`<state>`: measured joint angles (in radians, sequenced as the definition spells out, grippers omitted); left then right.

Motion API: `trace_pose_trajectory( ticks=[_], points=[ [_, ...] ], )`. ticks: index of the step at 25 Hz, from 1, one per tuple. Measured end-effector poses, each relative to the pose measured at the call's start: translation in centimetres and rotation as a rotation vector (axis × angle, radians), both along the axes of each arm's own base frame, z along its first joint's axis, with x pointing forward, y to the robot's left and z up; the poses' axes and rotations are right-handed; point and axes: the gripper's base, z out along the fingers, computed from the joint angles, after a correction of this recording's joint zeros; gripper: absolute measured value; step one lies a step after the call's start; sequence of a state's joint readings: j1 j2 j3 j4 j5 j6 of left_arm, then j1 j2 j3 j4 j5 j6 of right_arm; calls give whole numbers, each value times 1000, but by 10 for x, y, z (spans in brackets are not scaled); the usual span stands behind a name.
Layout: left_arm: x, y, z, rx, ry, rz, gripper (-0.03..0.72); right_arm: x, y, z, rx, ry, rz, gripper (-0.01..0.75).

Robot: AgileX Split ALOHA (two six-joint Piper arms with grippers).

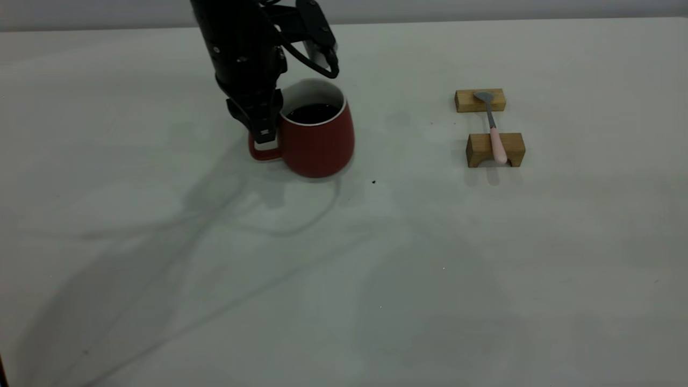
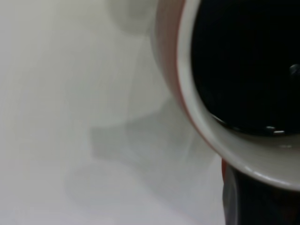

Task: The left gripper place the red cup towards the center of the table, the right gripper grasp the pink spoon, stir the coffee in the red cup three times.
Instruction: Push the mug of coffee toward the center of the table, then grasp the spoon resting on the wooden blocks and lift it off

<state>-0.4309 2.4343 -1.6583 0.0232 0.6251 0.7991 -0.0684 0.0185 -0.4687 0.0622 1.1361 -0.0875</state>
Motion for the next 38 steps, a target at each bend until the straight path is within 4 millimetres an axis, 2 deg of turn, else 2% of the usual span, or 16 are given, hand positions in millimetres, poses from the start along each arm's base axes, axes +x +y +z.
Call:
trace_pose_trajectory(
  ticks=[5, 11, 14, 17, 18, 20, 23, 25, 30, 33, 35, 38],
  points=[
    [1, -2, 1, -8, -3, 4, 215, 0, 0, 0, 0, 0, 0, 238],
    [0, -3, -8, -14, 2, 6, 293, 0, 0, 0, 0, 0, 0, 238],
    [-1, -5, -9, -18, 5, 6, 390, 0, 0, 0, 0, 0, 0, 238],
    [0, -6, -6, -18, 3, 6, 543, 0, 0, 0, 0, 0, 0, 238],
    [1, -6, -3, -18, 5, 6, 608, 0, 0, 0, 0, 0, 0, 238],
    [4, -7, 9, -15, 10, 13, 666, 0, 0, 0, 0, 0, 0, 238],
    [11, -11, 47, -22, 4, 48, 675, 0, 0, 0, 0, 0, 0, 238],
    [15, -12, 84, -25, -18, 78, 656, 0, 0, 0, 0, 0, 0, 238],
    [10, -6, 185, -42, -62, 225, 543, 0, 0, 0, 0, 0, 0, 238],
    [5, -4, 237, -122, -153, 321, 469, 0, 0, 0, 0, 0, 0, 238],
    [-2, -1, 263, -164, -202, 349, 433, 0, 0, 0, 0, 0, 0, 238],
    [-11, 4, 288, -203, -247, 369, 382, 0, 0, 0, 0, 0, 0, 238]
  ],
)
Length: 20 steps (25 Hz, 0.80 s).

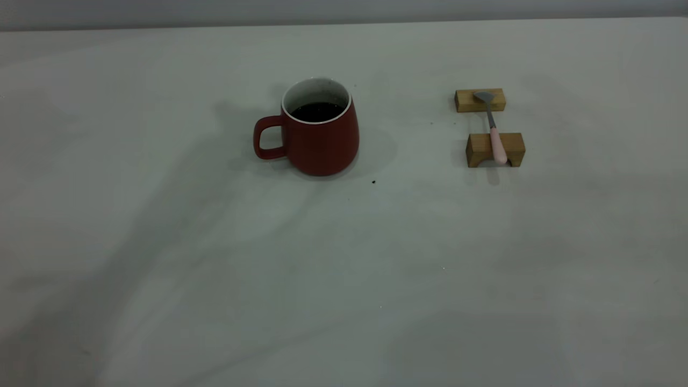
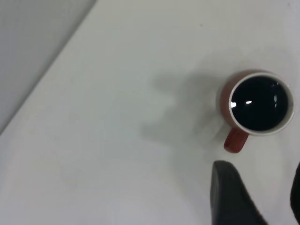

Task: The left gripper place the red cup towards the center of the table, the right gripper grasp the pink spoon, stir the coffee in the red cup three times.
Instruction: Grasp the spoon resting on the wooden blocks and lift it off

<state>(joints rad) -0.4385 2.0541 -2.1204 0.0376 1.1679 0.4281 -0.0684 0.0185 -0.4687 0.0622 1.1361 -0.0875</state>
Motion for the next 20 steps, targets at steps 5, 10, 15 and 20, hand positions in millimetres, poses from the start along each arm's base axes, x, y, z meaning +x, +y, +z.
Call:
trace_pose_trajectory(
  ticks=[5, 10, 15, 20],
  points=[
    [-23, 12, 46, -109, -74, 161, 320, 0, 0, 0, 0, 0, 0, 238],
    [-78, 41, 93, -179, -133, 268, 271, 0, 0, 0, 0, 0, 0, 238],
    [-180, 85, 86, -182, -69, 272, 244, 0, 0, 0, 0, 0, 0, 238],
    [-283, 138, 32, -195, -16, 339, 244, 0, 0, 0, 0, 0, 0, 238]
  ],
)
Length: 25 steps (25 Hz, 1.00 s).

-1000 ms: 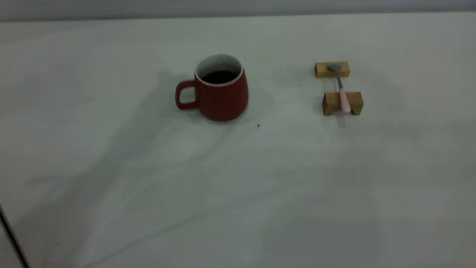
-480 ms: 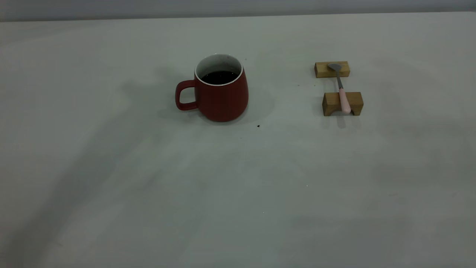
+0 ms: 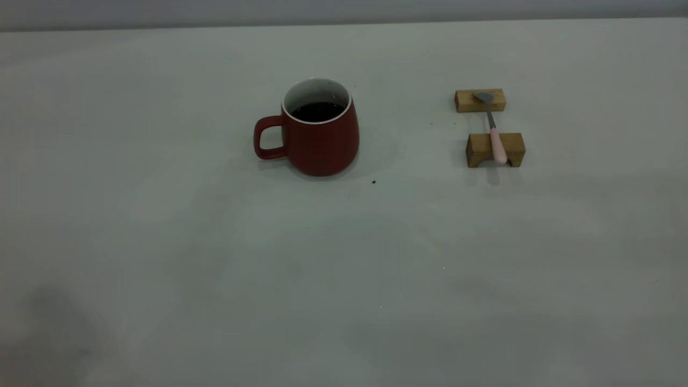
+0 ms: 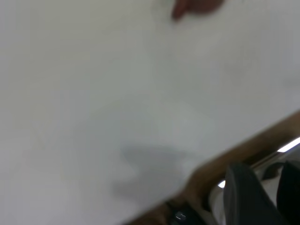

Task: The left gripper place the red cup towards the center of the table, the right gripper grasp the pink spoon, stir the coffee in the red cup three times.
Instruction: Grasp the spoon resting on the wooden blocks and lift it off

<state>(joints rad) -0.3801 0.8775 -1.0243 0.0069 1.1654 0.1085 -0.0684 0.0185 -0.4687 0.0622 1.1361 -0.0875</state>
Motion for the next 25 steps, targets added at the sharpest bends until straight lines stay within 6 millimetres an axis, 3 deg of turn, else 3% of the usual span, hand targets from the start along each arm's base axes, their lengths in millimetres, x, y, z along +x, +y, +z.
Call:
trace_pose_trajectory(
  ticks=[4, 11, 16, 25],
  points=[
    [-53, 35, -43, -43, -29, 235, 244, 0, 0, 0, 0, 0, 0, 238],
    [-116, 48, -76, -136, -298, 396, 244, 0, 0, 0, 0, 0, 0, 238],
    [-128, 49, -97, -150, -339, 411, 244, 0, 0, 0, 0, 0, 0, 238],
    [-139, 50, -107, -154, -376, 412, 244, 0, 0, 0, 0, 0, 0, 238]
  ],
)
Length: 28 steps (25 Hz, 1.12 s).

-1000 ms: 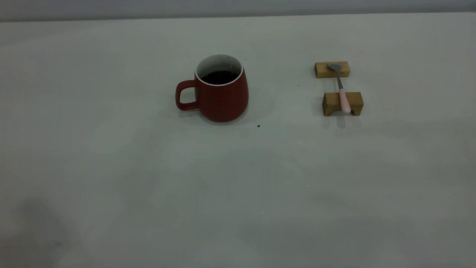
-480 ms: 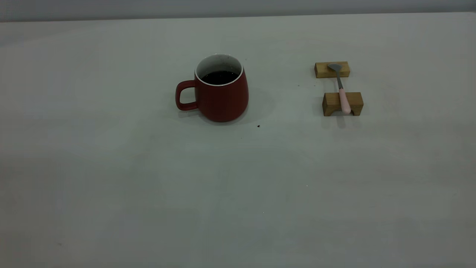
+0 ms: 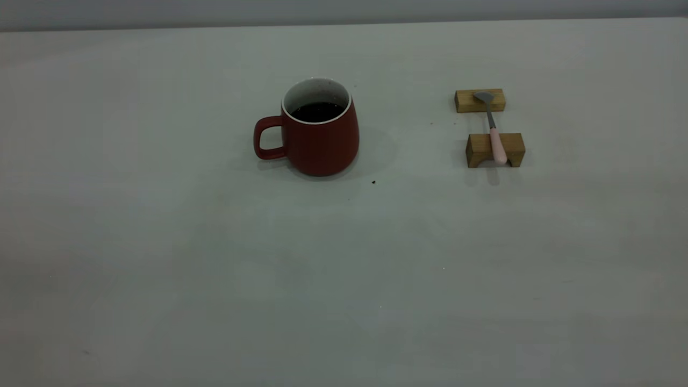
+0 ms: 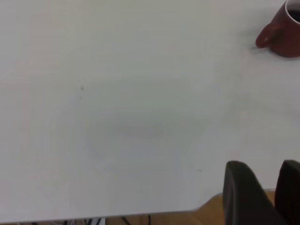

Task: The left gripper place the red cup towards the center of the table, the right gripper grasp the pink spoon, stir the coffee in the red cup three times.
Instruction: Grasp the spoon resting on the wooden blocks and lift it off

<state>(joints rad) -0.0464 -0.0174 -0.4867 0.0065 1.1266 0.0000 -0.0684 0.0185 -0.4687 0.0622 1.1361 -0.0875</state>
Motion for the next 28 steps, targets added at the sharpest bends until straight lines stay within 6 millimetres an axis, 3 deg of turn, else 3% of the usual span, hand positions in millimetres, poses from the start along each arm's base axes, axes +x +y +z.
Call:
trace_pose_trajectory(
  ticks=[22, 25, 28],
  points=[
    [0, 0, 0, -3, 2, 4, 244, 0, 2, 1, 18, -1, 9, 238],
    [0, 0, 0, -3, 2, 4, 244, 6, 1, 10, 26, 17, -2, 254],
    [0, 0, 0, -3, 2, 4, 244, 28, -1, 30, 37, 67, -9, 314]
  ],
)
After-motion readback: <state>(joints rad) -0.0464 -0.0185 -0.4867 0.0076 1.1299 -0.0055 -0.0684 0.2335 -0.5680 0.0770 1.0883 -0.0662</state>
